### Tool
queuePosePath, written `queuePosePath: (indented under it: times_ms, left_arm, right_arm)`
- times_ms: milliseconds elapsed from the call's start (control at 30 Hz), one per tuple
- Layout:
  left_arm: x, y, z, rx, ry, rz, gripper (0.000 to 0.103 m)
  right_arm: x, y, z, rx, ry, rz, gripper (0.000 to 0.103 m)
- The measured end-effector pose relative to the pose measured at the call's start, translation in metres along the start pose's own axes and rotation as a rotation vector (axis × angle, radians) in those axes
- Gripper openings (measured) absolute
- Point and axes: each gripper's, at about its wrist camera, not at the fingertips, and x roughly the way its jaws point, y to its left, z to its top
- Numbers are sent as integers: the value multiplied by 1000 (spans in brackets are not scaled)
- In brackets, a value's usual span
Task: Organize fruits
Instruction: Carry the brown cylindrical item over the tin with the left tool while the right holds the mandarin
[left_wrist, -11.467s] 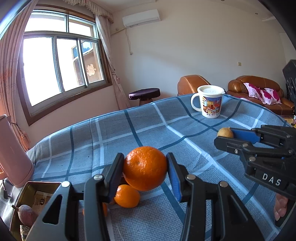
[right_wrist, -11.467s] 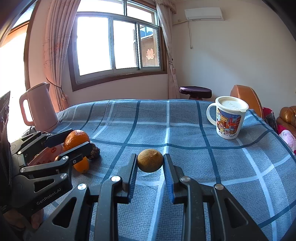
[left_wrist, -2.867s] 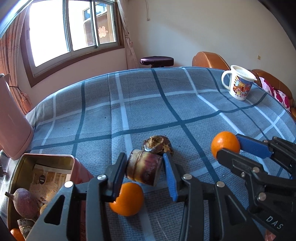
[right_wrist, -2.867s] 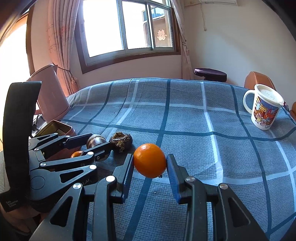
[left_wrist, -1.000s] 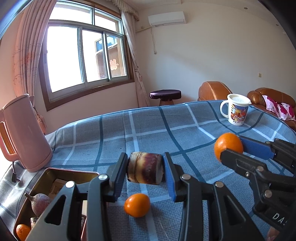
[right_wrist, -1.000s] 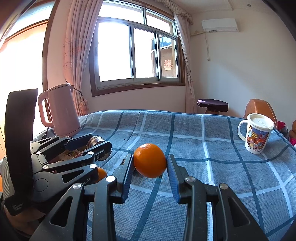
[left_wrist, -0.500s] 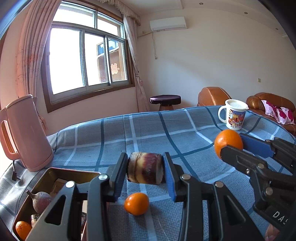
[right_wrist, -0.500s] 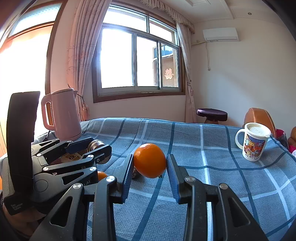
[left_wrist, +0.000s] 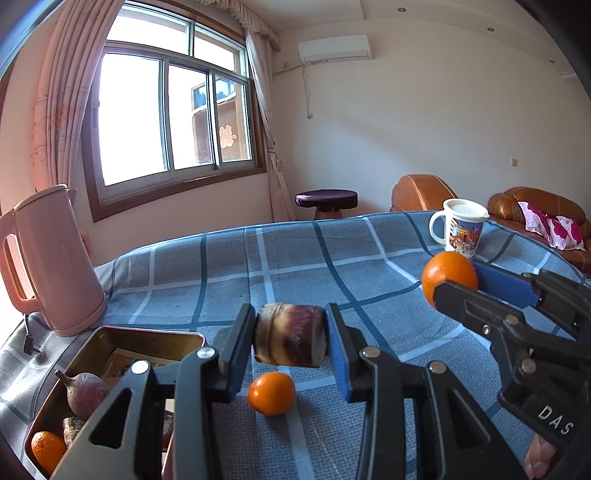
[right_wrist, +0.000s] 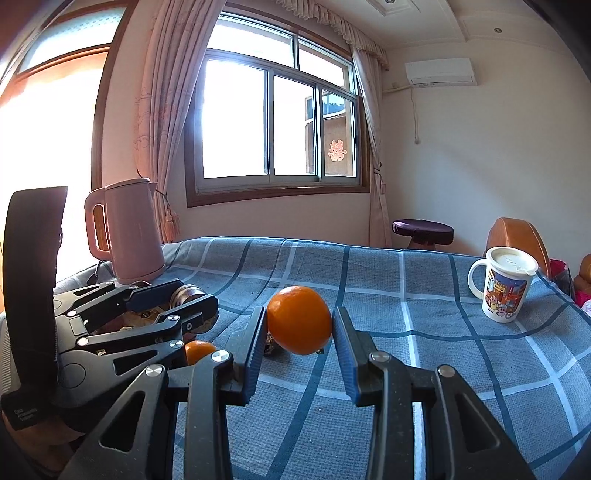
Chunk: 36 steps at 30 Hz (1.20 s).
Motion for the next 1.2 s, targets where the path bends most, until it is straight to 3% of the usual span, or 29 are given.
queuePosePath:
  times_ms: [1200]
  left_arm:
    - [-40,36,-4,-52,-29,47,40]
  right_arm:
    - [-3,46,6,-42,-4,109,38]
